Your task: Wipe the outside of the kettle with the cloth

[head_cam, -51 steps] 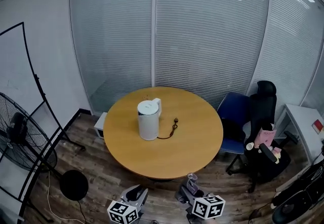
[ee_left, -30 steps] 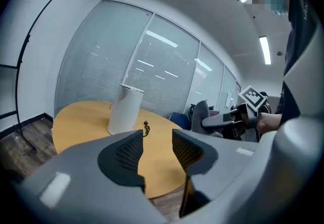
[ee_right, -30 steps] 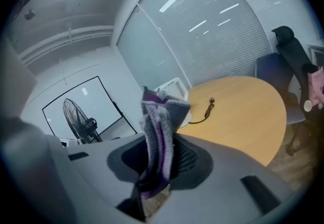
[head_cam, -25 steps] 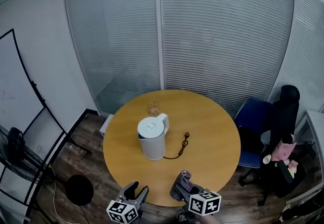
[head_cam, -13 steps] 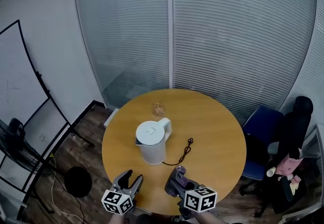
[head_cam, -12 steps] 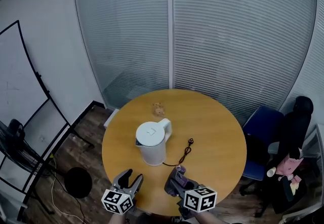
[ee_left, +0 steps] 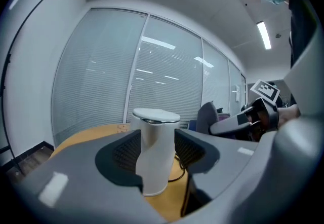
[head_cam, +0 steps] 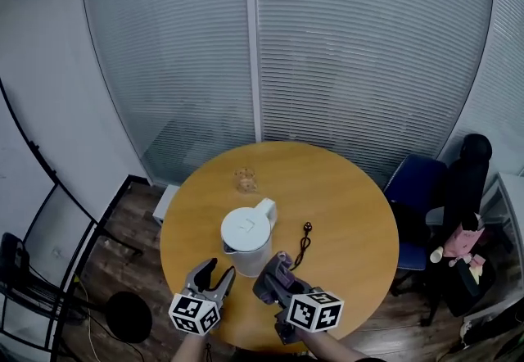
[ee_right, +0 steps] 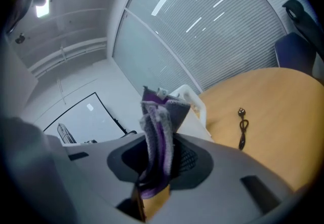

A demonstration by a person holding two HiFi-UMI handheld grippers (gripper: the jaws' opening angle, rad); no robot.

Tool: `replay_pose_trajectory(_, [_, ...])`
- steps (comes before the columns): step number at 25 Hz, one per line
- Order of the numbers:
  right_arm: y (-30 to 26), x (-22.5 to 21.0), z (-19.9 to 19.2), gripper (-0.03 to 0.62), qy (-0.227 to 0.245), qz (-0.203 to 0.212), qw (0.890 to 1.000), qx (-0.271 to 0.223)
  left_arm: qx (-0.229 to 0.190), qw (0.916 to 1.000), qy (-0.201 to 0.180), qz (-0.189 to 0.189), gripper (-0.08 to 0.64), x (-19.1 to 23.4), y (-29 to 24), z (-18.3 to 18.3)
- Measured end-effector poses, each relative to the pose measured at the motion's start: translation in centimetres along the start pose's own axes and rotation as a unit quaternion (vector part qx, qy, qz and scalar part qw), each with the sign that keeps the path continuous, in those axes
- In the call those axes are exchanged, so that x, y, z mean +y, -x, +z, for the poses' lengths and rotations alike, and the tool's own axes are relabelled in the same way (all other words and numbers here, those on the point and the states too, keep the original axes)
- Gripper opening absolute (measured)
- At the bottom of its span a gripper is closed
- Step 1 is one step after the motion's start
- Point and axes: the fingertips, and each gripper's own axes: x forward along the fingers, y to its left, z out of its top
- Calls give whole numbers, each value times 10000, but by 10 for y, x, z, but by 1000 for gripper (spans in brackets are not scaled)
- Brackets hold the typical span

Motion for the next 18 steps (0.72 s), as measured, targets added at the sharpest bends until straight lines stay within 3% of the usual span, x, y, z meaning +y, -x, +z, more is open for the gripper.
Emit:
replay_pose_trajectory(6, [-19,5,12,97,-464,-331,9966,-594,-89,9981,-214,-578,195,15,-20,14])
replay_pose_trajectory(11, [-27,15,28,97,-1053,-274,9866,-1215,-254,9945,-423,-921,195,21,-27,25])
replay_pose_trajectory(14, [-32,16,31,97,-1077,-427,9826,-1448,-309,9919,-532,-1113,195,21,-30,31])
replay_pose_trajectory(18, [-35,11,28,97,-1141,-555,9787,-1616,-332,9851,-985,-1369,195,14,-32,36])
